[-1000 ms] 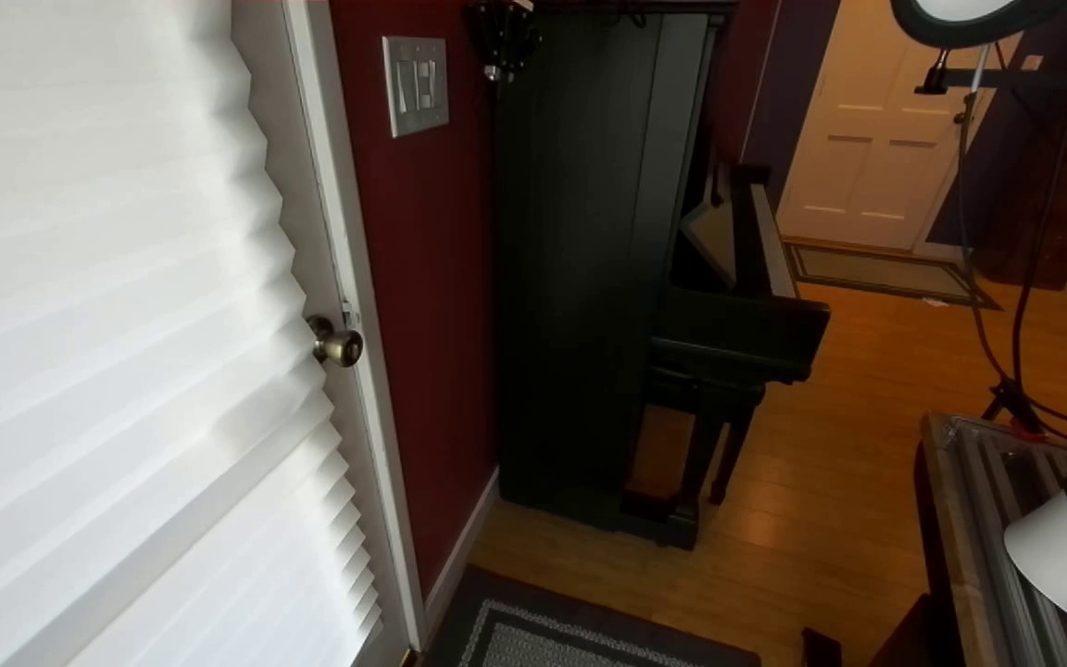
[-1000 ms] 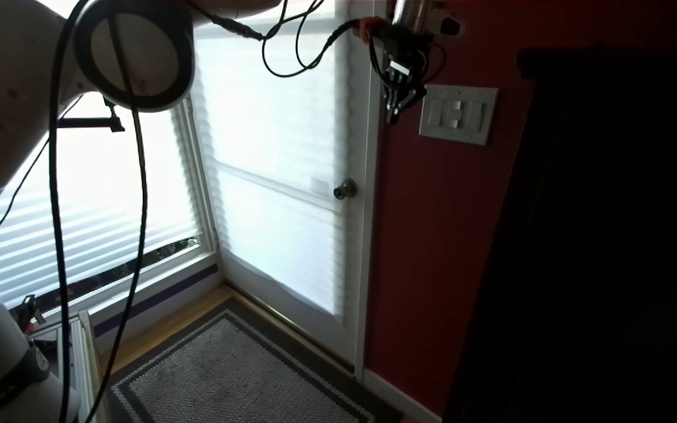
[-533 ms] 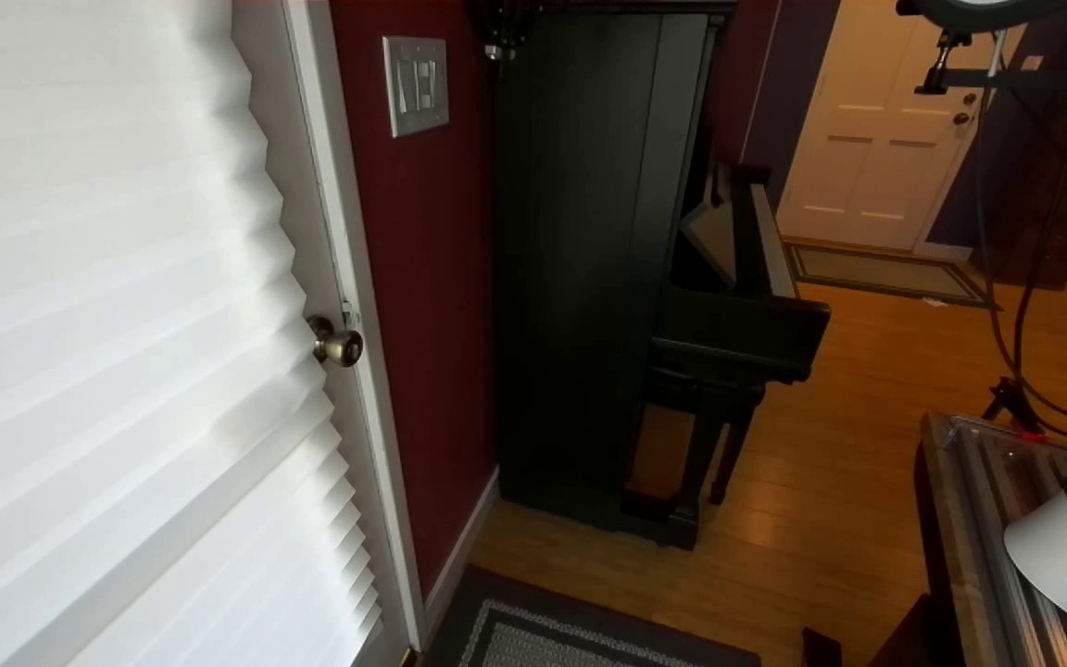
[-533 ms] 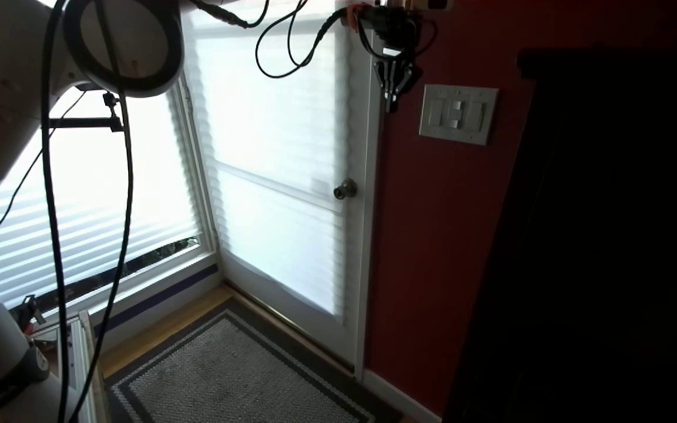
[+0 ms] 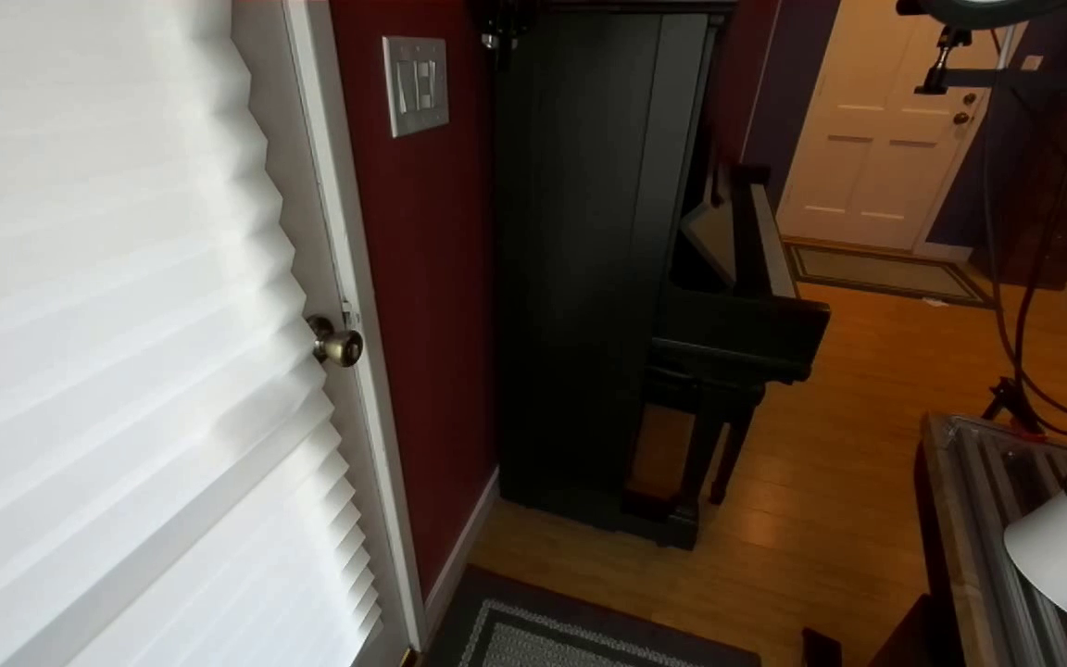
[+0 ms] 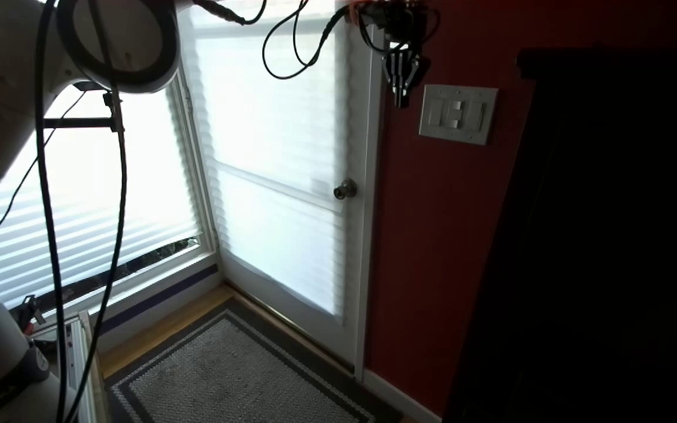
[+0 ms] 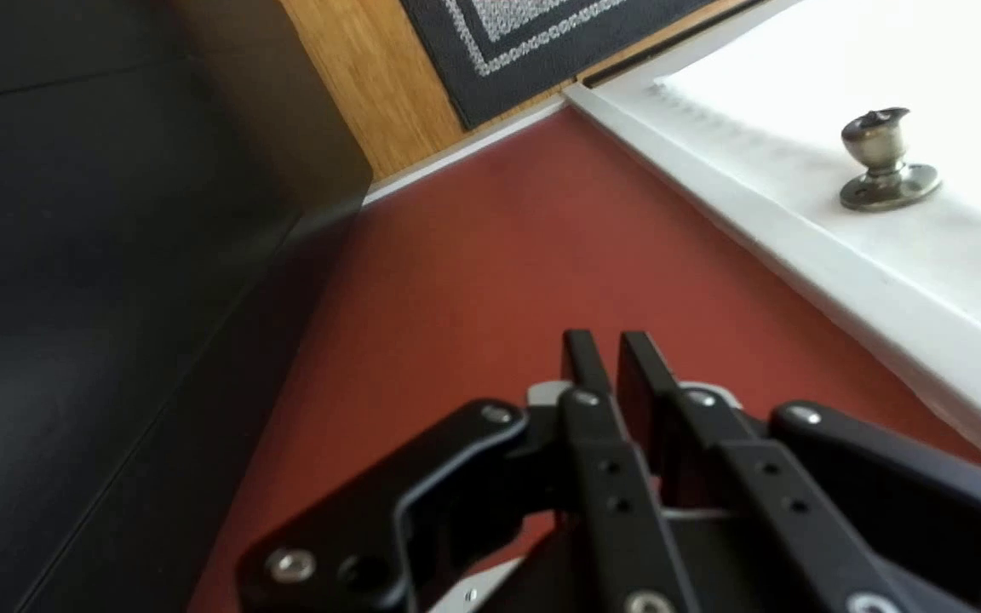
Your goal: Flip the left light switch on the wall
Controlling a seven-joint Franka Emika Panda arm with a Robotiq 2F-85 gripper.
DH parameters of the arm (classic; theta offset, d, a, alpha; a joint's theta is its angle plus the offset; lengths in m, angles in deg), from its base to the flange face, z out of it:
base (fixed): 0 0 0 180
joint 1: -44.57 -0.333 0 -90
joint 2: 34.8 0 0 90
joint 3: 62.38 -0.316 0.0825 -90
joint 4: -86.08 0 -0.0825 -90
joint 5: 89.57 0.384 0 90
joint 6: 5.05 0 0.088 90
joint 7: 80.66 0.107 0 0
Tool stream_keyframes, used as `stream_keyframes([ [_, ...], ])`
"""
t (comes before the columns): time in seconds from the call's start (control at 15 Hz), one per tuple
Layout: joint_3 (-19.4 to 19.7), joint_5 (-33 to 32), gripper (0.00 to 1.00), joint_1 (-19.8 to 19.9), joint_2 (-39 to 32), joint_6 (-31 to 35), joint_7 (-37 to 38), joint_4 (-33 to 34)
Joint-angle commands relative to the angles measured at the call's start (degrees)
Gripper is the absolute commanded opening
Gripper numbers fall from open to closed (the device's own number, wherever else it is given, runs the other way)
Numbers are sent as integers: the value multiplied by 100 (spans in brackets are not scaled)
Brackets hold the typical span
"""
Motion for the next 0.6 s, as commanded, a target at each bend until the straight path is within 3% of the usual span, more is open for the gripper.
stream_keyframes([
  [0.0, 1, 0, 21, 9, 18, 79, -5, 0],
  [0.13, 3, 0, 32, 15, 45, 125, -9, -2],
  [0.53, 3, 0, 32, 14, 51, 130, -9, -12],
])
